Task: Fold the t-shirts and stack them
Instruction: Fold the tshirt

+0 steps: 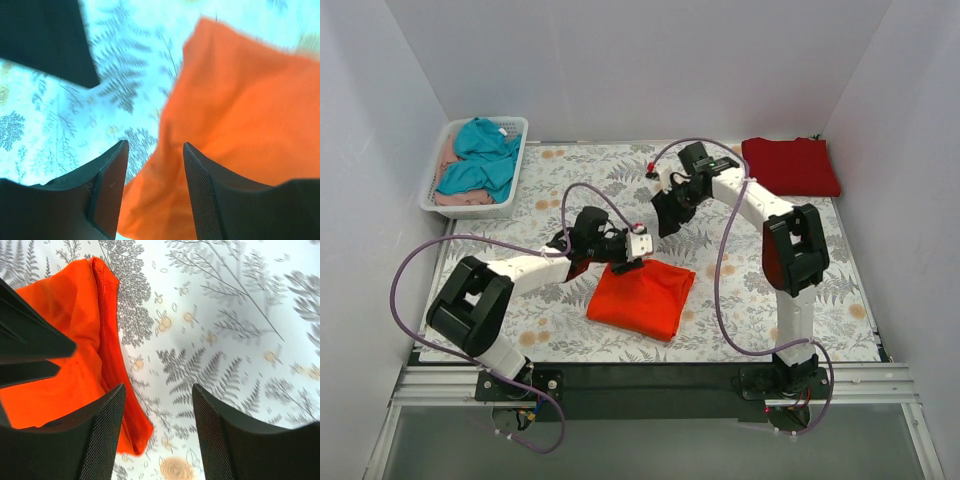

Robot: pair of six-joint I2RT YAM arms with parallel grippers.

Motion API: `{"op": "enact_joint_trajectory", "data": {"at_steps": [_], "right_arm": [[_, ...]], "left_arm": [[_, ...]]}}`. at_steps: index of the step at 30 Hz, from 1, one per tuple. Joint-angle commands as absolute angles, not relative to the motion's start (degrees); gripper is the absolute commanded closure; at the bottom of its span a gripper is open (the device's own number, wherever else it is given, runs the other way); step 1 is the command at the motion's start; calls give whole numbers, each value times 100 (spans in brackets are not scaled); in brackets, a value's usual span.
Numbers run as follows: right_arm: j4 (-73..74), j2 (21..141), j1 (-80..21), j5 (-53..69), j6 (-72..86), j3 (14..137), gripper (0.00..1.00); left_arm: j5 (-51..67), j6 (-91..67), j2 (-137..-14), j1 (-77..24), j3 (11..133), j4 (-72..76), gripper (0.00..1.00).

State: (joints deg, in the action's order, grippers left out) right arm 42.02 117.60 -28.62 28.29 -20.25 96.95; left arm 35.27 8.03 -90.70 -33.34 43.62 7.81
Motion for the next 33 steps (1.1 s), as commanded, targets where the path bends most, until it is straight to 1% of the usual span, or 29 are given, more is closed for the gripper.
{"op": "enact_joint_trajectory", "data": {"at_steps": [1,4,7,8,9,13,15,16,23,29,33], "right_arm": [[4745,11234,-2339,3556,-2188,9940,37],[5193,10961,-2101,3901,-2337,9669,37],[5291,10619,-2092,4226,-2356,8844,36],[5274,10548,-2100,4271,-2347,8459,36],[5256,10469,-2101,4271,-2347,8325,34],[5020,10485,-2109,4184,-2294,7955,34],[4922,10555,-2109,4105,-2189,7867,35],[4861,10590,-2135,4070,-2162,7849,35],[4676,10670,-2136,3893,-2004,7585,37],[4693,10723,-2206,4043,-1978,7445,44],[4702,10731,-2215,4113,-1978,7365,46]], "left_arm": [[3822,-591,-8455,-3113,5202,92,53],[4183,-1481,-8534,-2648,5817,-971,53],[4586,-1949,-8789,-2156,6230,-1912,53],[4631,-2073,-8876,-2058,6266,-2003,53],[4710,-2144,-8903,-1961,6275,-2091,52],[4615,-2610,-9157,-1688,6319,-2381,51],[4562,-2759,-9474,-1635,6442,-2565,50],[4527,-2786,-9588,-1617,6503,-2740,47],[4333,-3173,-10194,-1617,6697,-2742,44],[4272,-3270,-10468,-1617,6838,-2681,44],[4263,-3252,-10582,-1617,6882,-2619,45]]}}
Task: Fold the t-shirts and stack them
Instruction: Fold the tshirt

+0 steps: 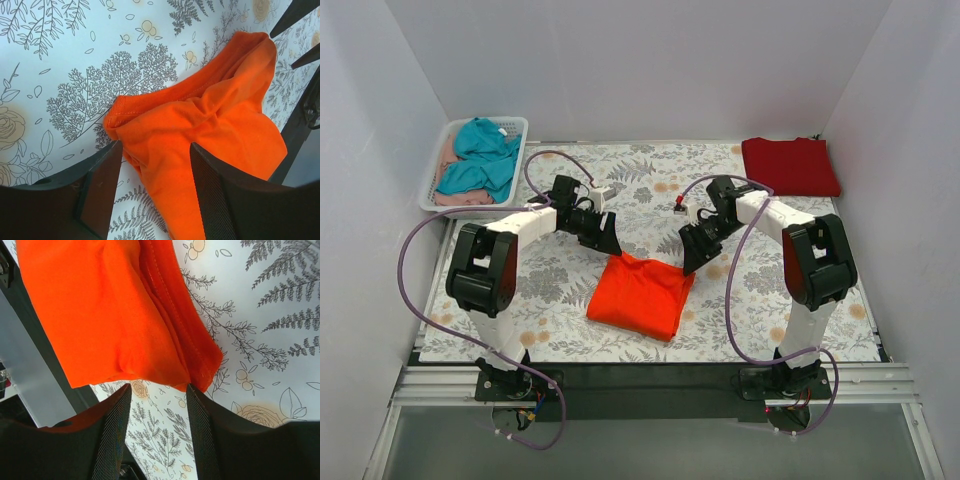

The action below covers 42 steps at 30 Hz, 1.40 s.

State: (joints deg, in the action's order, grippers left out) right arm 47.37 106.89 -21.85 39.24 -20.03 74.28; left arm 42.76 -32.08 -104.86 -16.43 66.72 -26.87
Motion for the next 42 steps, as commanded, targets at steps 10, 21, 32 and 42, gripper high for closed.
{"op": "enact_joint_trajectory", "data": {"at_steps": [10,21,32,42], "right_arm": [[4676,10828,-2241,4096,-1978,7383,45],[4658,11092,-2250,3877,-1846,7594,44],[4702,10960,-2285,3920,-1793,7708,80],[4913,10328,-2294,4016,-1828,7541,99]], "left_arm": [[4333,-3278,-10793,-1626,6952,-2522,49],[4395,-3322,-10819,-1644,6952,-2417,50],[4526,-3287,-10767,-1652,6935,-2355,58],[4562,-3428,-10407,-1652,6777,-2145,100]]}}
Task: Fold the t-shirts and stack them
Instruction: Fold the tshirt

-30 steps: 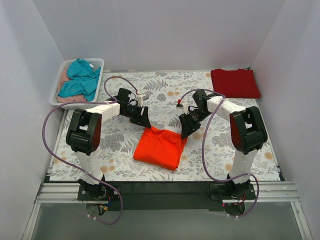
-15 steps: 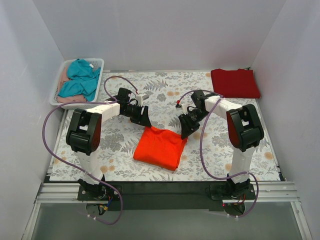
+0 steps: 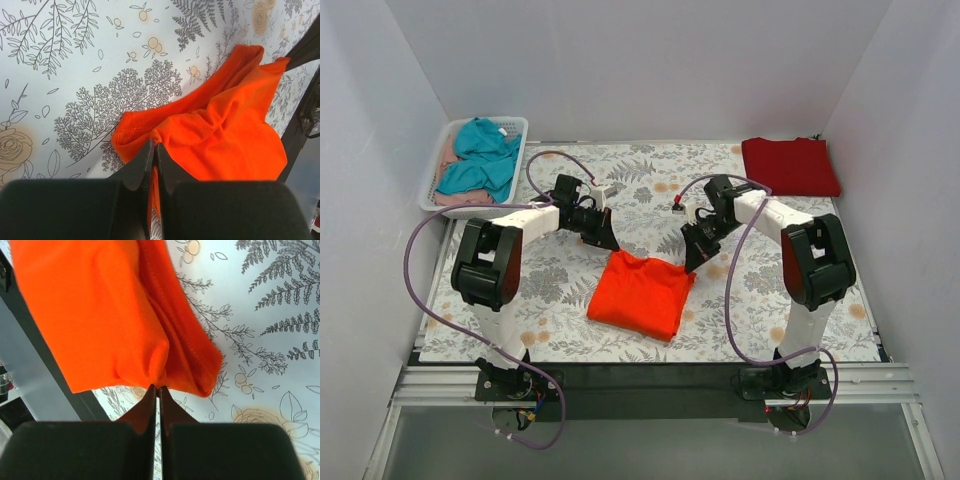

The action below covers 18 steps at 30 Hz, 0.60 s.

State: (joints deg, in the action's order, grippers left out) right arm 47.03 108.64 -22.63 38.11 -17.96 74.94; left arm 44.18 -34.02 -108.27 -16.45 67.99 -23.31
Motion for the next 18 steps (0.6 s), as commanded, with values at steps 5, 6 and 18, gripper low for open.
{"op": "enact_joint_trajectory", "data": {"at_steps": [5,6,18], "right_arm": [[5089,9915,-2285,3982,-1986,7121,99],[5106,9871,-2276,3921,-2012,7041,99],[4703,10274,-1890,3270,-2083,6881,99]], "left_arm": [[4421,-3437,-10292,-1652,6706,-2031,100],[4316,-3437,-10275,-1652,6671,-1995,100],[3613,-3515,-10625,-1644,6873,-1617,100]]}}
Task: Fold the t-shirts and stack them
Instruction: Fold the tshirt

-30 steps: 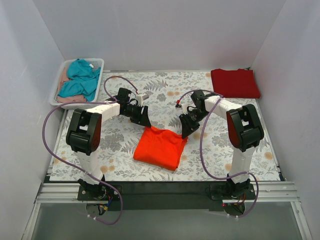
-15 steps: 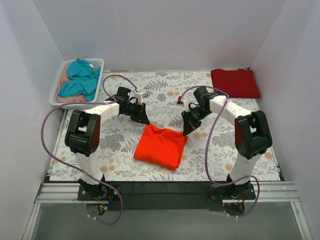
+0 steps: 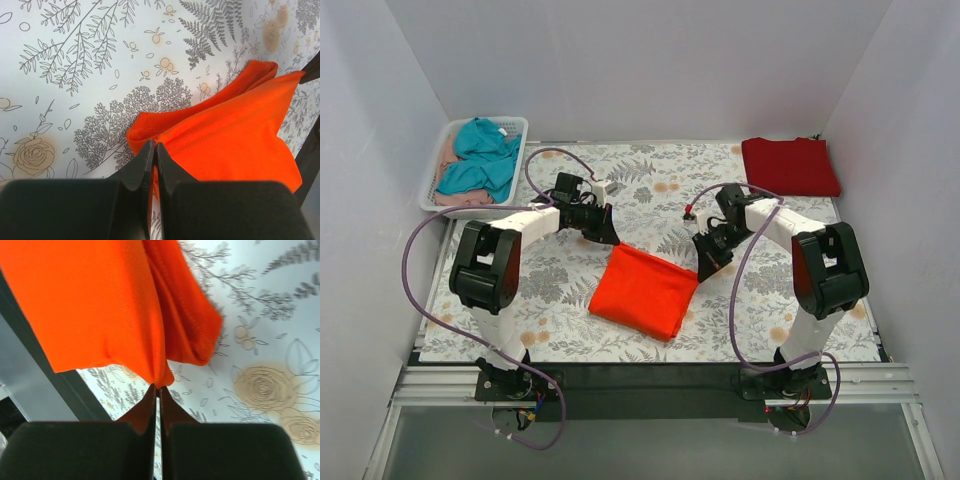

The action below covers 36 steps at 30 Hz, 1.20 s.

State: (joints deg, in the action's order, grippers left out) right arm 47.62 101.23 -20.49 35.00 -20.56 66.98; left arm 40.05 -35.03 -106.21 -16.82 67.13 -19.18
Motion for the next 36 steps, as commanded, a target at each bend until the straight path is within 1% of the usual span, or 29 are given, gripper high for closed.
{"op": "enact_joint_trajectory", "data": {"at_steps": [1,8,13,14,15,16,17,18,19,20,21,22,23,25,26,27,30,32,36], "right_arm": [[4659,10335,-1872,3252,-2057,7030,99],[4421,11161,-1644,3076,-1890,7961,99],[4438,11496,-1503,3102,-1802,8525,99],[4438,11505,-1494,3085,-1741,8578,90],[4438,11487,-1451,3050,-1714,8674,81],[4447,11453,-1424,3050,-1688,8718,73],[4439,11322,-1380,3059,-1661,8727,62],[4447,11225,-1284,3146,-1635,8762,60],[4430,11119,-1222,3225,-1626,8780,57],[4412,10892,-1161,3321,-1609,8789,49],[4403,10777,-1099,3688,-1556,8806,47],[4412,10671,-1099,3909,-1538,8789,46],[4403,10496,-1142,4137,-1521,8737,48],[4342,10424,-1318,4919,-1355,8414,55],[4281,10441,-1379,5235,-1206,8255,55],[3993,10450,-1528,5839,-1065,8062,55],[3797,10503,-1905,6072,-888,7726,55],[3797,10695,-2030,6266,-827,7604,55],[3771,10837,-2424,6731,-852,6989,59]], "left_arm": [[3578,-3559,-10652,-1644,6882,-1574,100],[3375,-3674,-11012,-1626,7294,-1450,100],[3252,-3753,-11250,-1521,7593,-1476,100],[3252,-3849,-11250,-1460,7620,-1477,94],[3269,-3928,-11206,-1415,7638,-1477,85],[3409,-4016,-11145,-1354,7646,-1485,68],[3523,-4199,-10944,-1206,7629,-1468,59],[3681,-4314,-10794,-1126,7577,-1407,55],[3848,-4455,-10619,-1038,7498,-1328,53],[4354,-4560,-10443,-924,7349,-1197,52],[4525,-4692,-10085,-914,7252,-1161,51],[4683,-4763,-9924,-923,7164,-1125,51],[5033,-4912,-9766,-958,6919,-960,51],[5325,-5483,-9484,-1037,6672,-792,52],[5526,-5650,-9396,-1159,6523,-669,53],[5589,-5747,-9369,-1256,6287,-616,54],[5703,-6055,-9360,-1573,5786,-327,55],[5853,-6283,-9404,-1765,5582,-281,59],[5819,-6433,-9281,-2065,4897,-176,60]]}}
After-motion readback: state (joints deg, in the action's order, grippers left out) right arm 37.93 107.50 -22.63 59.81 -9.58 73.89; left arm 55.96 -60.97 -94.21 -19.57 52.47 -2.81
